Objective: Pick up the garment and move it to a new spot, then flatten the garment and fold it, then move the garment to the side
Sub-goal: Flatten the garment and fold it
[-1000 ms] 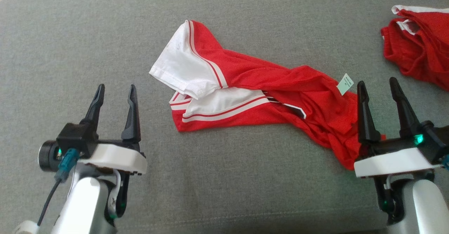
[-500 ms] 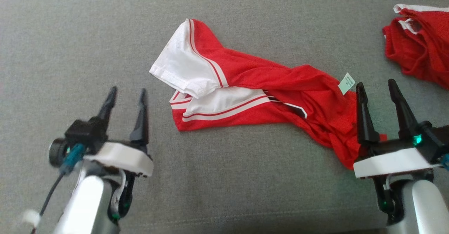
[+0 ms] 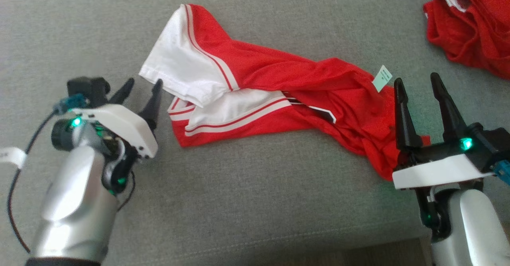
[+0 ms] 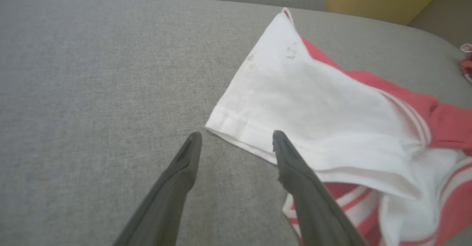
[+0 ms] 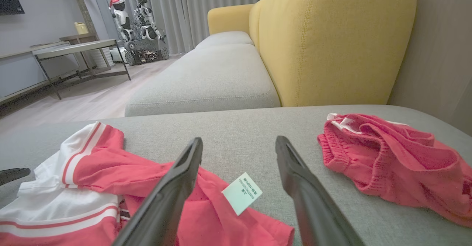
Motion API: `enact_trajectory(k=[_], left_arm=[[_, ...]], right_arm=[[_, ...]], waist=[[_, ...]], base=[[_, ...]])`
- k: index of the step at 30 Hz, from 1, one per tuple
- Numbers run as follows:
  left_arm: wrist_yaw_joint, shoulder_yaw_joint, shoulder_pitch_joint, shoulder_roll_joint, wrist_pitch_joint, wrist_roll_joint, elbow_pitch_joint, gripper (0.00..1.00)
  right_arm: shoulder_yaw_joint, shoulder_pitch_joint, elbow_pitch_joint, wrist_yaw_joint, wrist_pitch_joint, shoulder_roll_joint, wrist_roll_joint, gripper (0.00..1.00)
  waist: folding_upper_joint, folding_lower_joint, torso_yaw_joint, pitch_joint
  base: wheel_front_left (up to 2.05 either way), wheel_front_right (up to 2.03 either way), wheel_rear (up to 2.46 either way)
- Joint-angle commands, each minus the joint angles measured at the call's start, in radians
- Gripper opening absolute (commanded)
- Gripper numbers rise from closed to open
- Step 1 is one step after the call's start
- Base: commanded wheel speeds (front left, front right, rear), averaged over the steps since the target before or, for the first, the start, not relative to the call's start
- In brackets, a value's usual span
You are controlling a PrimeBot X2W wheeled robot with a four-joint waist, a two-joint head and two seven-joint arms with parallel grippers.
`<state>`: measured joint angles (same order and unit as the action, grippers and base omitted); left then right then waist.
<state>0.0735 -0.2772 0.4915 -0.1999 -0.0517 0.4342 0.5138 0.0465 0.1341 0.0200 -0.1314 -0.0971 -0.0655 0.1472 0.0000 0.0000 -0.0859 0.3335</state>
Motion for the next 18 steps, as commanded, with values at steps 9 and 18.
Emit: enact_trajectory(k=[9,18], left_arm=[[0.035,0.015,0.129,-0.065,-0.011,0.020,0.154,1.00],[0.049,-0.051,0.138,-0.069,-0.007,0.012,0.206,0.00]], right_arm=[[0.011,0.028,0.000,0.001,-0.027,0.002,0.014,1.00],[-0.036,0.000,-0.016,0.001,0.026,0.007,0.019,1.00]], waist=[[0.0000,0.0000,-0.040,0.035],[0.0000,0.0000,-0.043,0.025]], base=[[0.00,0.00,0.00],[0.00,0.00,0.00]])
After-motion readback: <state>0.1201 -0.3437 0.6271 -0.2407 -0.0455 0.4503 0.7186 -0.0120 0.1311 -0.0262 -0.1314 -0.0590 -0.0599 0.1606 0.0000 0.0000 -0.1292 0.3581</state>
